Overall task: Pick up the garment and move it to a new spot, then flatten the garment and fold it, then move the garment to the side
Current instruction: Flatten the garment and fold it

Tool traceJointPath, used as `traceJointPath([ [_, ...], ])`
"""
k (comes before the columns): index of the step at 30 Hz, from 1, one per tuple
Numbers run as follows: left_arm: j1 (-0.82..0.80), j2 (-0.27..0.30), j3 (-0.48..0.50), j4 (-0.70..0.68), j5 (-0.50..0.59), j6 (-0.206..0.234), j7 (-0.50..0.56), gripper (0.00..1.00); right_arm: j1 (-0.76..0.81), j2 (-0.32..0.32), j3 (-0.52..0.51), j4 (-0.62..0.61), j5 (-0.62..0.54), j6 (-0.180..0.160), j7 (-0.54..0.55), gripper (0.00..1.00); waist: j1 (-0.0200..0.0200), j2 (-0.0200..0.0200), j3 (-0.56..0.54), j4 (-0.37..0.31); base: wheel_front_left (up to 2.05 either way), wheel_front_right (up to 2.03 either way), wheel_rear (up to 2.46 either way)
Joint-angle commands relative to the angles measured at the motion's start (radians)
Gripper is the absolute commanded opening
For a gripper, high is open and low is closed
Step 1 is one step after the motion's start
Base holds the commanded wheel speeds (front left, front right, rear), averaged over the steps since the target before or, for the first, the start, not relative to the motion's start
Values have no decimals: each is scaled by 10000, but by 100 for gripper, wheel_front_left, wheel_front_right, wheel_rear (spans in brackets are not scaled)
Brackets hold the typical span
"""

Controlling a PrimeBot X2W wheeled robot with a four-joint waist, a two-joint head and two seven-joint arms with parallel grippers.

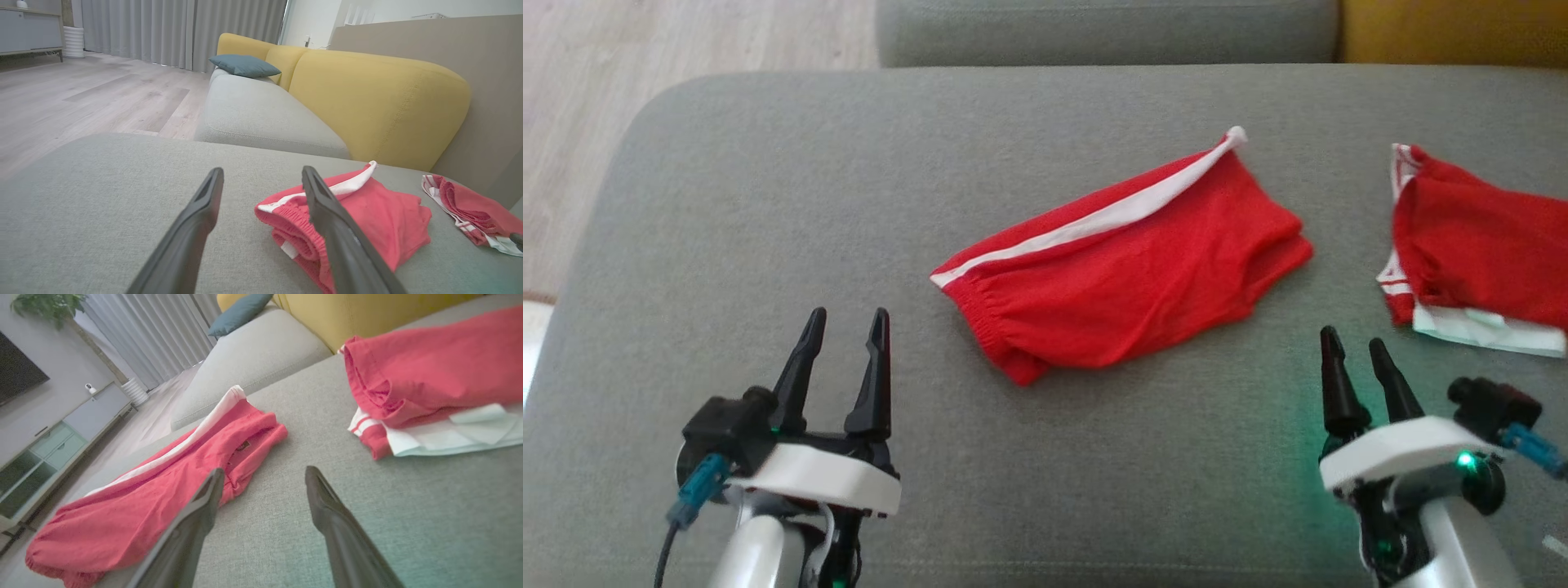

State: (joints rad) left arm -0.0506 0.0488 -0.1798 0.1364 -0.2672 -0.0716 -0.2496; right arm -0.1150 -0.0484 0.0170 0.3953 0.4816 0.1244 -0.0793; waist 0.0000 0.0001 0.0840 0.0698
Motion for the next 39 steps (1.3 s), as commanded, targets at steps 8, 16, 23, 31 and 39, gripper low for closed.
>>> traceJointPath([
  [8, -697, 15, 242, -188, -116, -89, -122, 100, -1209, -19, 184, 840, 1805, 63, 233, 100, 0, -1, 361, 640, 0, 0, 0],
  [16, -839, 15, 94, -175, -147, -73, -122, 100, -1884, -19, 306, 1888, 2557, 63, 389, 100, 0, -1, 555, 1096, 0, 0, 0],
  [23, -906, 15, -33, -212, -167, -65, -122, 100, -2589, -18, 202, 2819, 3231, 63, 590, 100, 0, -1, 779, 1445, 0, 0, 0],
  [31, -1077, 15, -179, -250, -109, -71, -122, 100, -3662, -18, -262, 4078, 3936, 63, 737, 100, 0, -1, 1065, 1862, 0, 0, 0],
  [39, -1153, 14, -252, -300, -148, -36, -122, 100, -4691, -18, -773, 5263, 3696, 63, 953, 100, 0, -1, 1279, 2097, 0, 0, 0],
])
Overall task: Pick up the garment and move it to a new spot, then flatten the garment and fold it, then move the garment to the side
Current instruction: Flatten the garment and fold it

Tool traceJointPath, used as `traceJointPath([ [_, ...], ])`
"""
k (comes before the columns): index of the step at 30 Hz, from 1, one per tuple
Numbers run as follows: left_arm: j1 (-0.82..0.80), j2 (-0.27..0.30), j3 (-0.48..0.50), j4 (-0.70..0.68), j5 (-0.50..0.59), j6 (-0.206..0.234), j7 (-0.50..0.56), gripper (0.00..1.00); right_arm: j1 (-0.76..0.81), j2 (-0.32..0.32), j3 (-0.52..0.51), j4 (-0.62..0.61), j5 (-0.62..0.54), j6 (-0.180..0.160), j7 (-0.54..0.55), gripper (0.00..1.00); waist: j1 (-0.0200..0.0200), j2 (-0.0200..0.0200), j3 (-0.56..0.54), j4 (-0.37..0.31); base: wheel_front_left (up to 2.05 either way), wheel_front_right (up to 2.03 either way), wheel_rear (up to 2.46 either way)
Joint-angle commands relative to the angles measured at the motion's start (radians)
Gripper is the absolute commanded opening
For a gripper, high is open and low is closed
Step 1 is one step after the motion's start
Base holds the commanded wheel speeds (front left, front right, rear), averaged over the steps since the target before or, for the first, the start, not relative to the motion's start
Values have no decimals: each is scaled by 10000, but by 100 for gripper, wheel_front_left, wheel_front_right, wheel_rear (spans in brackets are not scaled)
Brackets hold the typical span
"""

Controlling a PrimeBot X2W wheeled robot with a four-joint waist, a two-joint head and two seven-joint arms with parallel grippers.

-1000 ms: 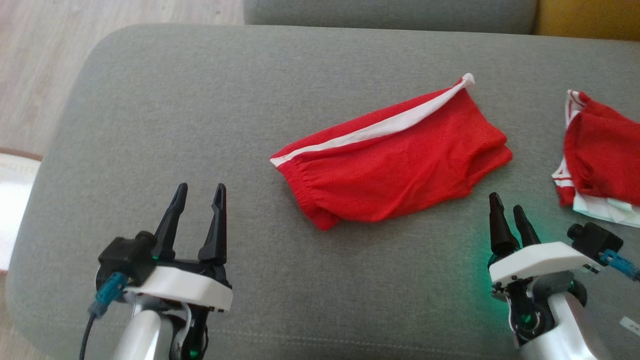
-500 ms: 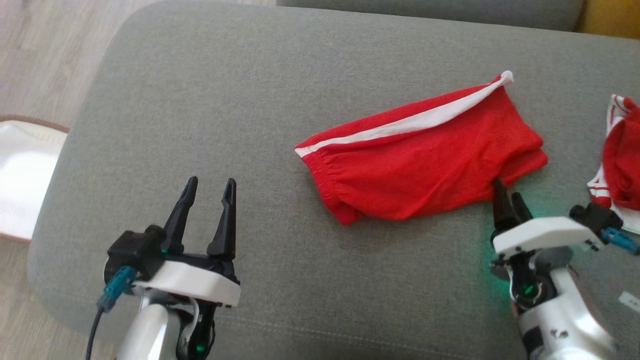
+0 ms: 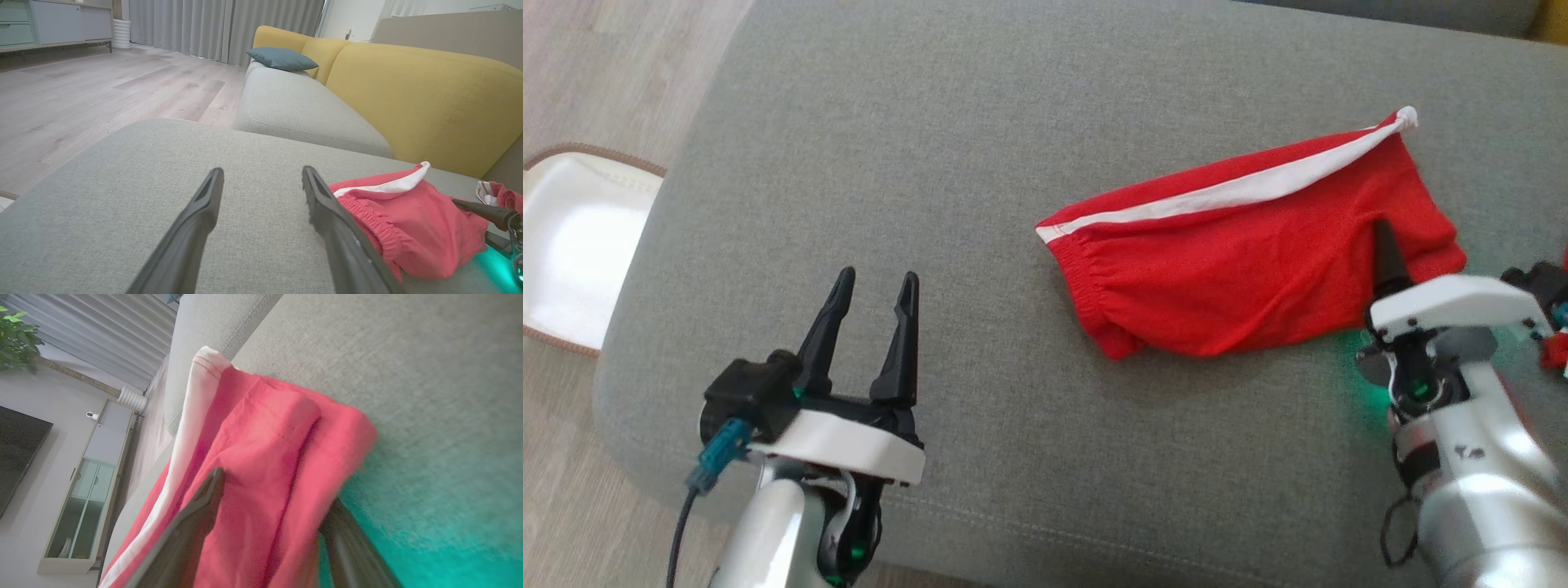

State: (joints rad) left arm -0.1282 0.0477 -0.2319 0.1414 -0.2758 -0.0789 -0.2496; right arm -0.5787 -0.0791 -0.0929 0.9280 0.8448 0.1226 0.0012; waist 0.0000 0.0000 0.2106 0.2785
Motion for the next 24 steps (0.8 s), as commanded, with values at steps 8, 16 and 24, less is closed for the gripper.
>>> traceJointPath([
  [8, -559, 26, 180, -394, -186, 80, -122, 100, -1364, 289, 5, 1132, -501, 81, 383, 100, 0, 0, 374, 24, 0, 0, 0],
  [16, -627, 26, 213, -269, -195, 71, -122, 100, -1837, 289, 322, 1436, -443, 81, -452, 0, 0, 0, 329, -467, 0, 0, 0],
  [24, -459, 26, 332, -218, -38, 13, -122, 100, -640, 289, 1353, 452, 915, 81, -1548, 0, 0, 0, -179, -1334, 0, 0, 0],
])
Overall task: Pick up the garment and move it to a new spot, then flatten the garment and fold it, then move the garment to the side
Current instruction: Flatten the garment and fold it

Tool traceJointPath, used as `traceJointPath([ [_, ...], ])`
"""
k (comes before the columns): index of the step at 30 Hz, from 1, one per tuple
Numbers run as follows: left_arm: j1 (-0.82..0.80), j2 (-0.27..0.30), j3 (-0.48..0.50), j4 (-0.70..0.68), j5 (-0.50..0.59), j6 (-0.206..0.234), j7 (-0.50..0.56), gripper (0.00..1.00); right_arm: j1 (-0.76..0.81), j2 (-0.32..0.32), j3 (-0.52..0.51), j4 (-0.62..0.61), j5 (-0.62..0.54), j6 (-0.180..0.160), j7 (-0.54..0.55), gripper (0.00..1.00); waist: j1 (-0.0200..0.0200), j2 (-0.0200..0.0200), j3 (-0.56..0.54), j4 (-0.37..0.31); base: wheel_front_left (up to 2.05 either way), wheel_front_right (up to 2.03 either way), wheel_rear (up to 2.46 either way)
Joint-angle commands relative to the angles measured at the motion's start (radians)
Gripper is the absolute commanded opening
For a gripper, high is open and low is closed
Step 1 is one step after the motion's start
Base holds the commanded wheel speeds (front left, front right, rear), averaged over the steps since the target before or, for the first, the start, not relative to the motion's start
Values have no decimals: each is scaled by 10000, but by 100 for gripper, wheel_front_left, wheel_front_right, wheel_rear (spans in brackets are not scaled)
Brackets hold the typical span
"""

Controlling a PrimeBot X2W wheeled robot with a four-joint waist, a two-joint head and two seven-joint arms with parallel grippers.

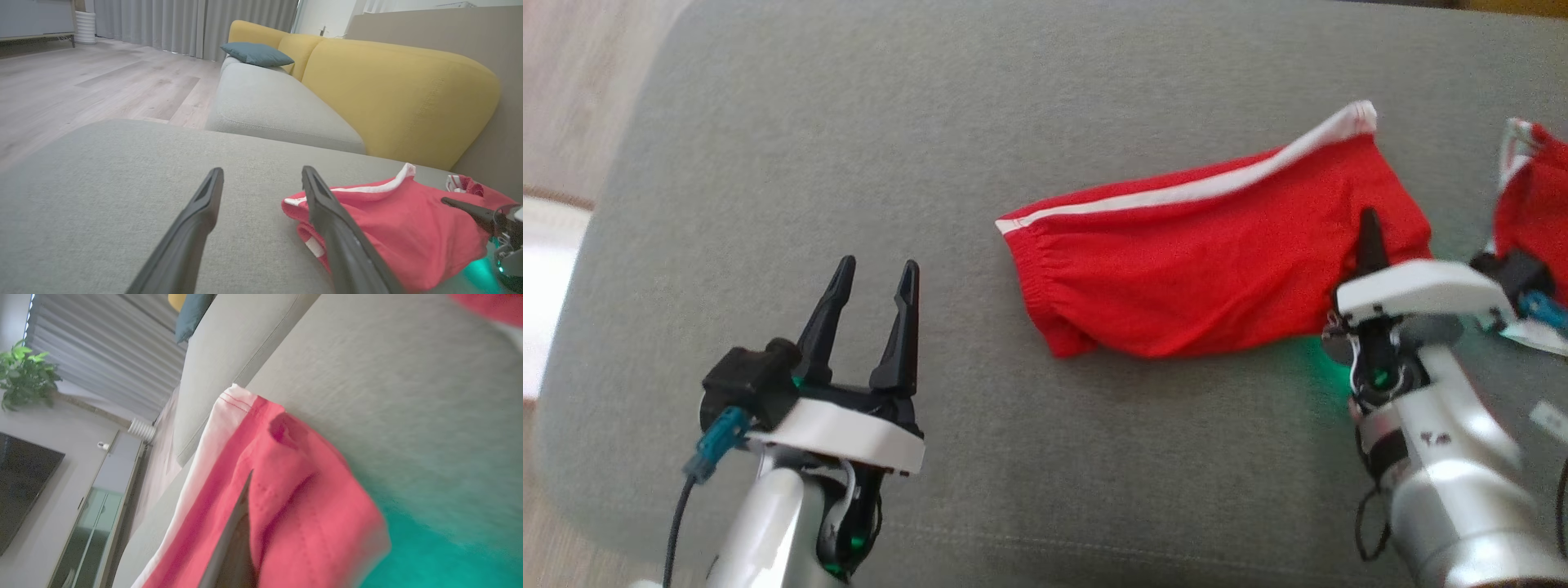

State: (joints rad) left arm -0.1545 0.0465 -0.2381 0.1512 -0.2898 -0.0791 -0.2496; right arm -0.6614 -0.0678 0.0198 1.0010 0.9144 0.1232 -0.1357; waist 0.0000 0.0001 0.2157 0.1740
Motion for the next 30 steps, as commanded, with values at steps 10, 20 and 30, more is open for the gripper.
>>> traceJointPath([
  [10, 230, 37, 459, -296, 266, 26, -122, 100, 1903, 176, 445, -1274, 879, 75, -1066, 0, 0, -1, -846, -948, 0, 0, 0],
  [20, 587, 37, 376, -283, 325, 5, -122, 100, 2361, 176, 216, -1665, 879, 75, -1187, 0, 0, -1, -1099, -853, 0, 0, 0],
  [30, 690, 37, 327, -246, 321, 48, -122, 100, 2328, 176, 536, -2228, 1021, 75, -1228, 0, 0, -1, -1261, -547, 0, 0, 0],
])
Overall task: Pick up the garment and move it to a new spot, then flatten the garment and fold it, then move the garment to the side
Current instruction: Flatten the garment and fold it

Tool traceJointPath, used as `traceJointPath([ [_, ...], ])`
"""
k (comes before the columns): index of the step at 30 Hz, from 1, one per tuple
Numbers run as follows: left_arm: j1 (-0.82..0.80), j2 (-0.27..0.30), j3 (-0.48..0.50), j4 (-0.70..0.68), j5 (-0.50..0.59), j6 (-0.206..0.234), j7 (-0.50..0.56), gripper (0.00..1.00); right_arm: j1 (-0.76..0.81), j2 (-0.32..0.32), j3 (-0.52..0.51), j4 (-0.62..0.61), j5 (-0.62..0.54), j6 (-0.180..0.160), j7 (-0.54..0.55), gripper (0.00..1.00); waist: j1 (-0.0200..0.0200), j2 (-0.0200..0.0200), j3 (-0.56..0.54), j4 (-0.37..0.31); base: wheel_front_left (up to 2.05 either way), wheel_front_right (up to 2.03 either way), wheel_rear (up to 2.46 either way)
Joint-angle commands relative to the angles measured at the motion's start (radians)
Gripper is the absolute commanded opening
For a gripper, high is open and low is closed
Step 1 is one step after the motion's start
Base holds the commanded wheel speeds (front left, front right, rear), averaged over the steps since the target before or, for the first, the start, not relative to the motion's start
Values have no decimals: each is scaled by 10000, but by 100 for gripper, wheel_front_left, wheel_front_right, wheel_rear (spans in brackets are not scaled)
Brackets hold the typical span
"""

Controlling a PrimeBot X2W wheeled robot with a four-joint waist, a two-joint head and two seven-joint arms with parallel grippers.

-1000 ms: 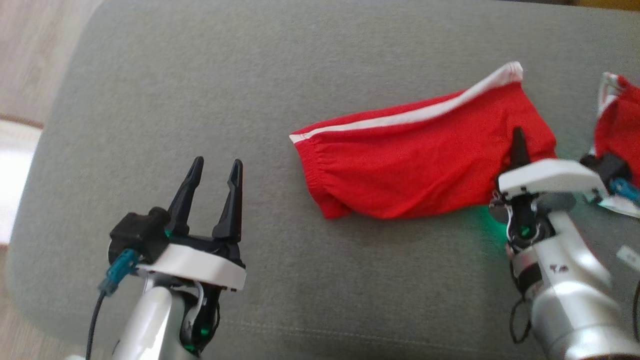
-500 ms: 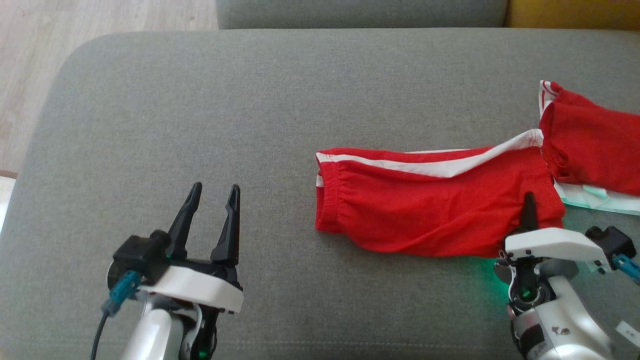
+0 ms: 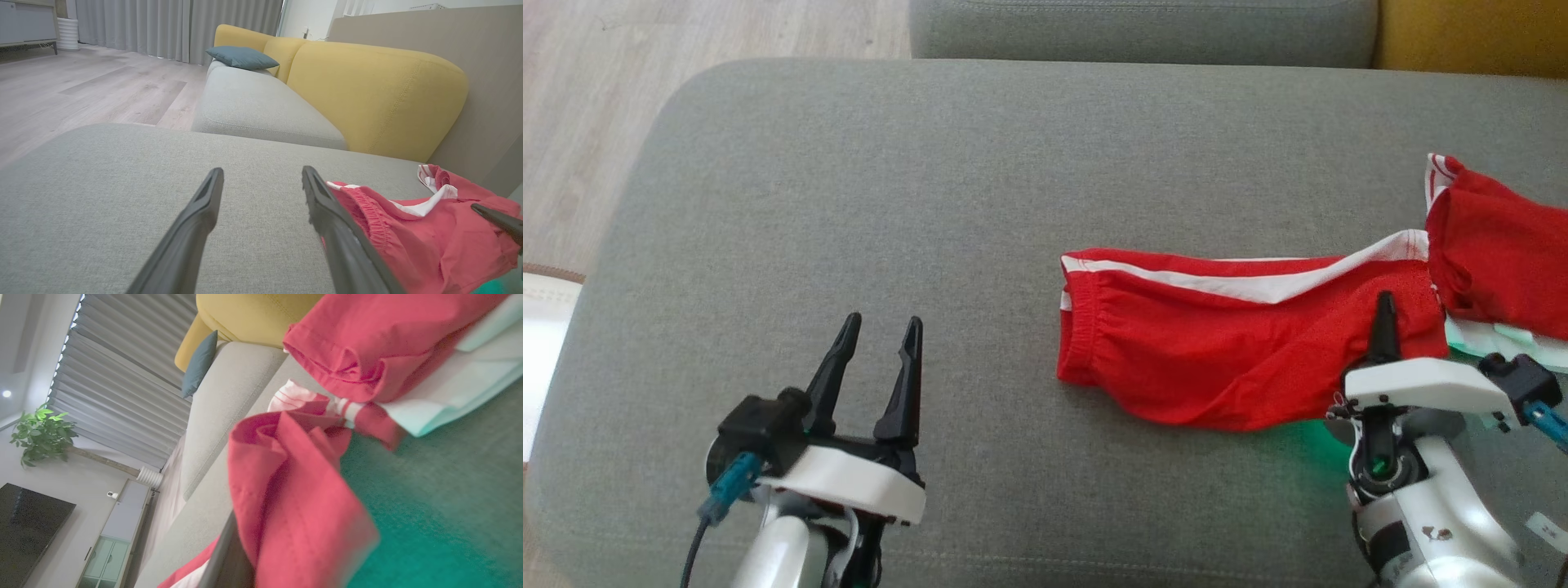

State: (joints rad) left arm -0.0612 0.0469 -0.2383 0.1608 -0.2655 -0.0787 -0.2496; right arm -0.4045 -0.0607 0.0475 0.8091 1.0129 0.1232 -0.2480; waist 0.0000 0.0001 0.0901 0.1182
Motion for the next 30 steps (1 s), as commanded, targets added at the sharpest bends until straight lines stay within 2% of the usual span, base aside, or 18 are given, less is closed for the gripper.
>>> traceJointPath([
  [1, -246, 33, 337, -343, 75, 52, -122, 100, -249, 105, 287, -411, 58, 75, -108, 0, 0, -1, -14, 35, 0, 0, 0],
  [10, -229, 33, 296, -294, 43, 77, -122, 100, -306, 105, 1151, -1528, 484, 75, -130, 0, 0, -1, -123, 235, 0, 0, 0],
  [24, -64, 33, 251, -230, -21, 189, -122, 100, -30, 105, 4309, -2824, 802, 75, -90, 0, 0, -1, -418, 571, 0, 0, 0],
  [30, 3, 33, 278, -156, -7, 215, -122, 100, 220, 105, 5148, -2935, 676, 75, -96, 0, 0, -1, -546, 572, 0, 0, 0],
])
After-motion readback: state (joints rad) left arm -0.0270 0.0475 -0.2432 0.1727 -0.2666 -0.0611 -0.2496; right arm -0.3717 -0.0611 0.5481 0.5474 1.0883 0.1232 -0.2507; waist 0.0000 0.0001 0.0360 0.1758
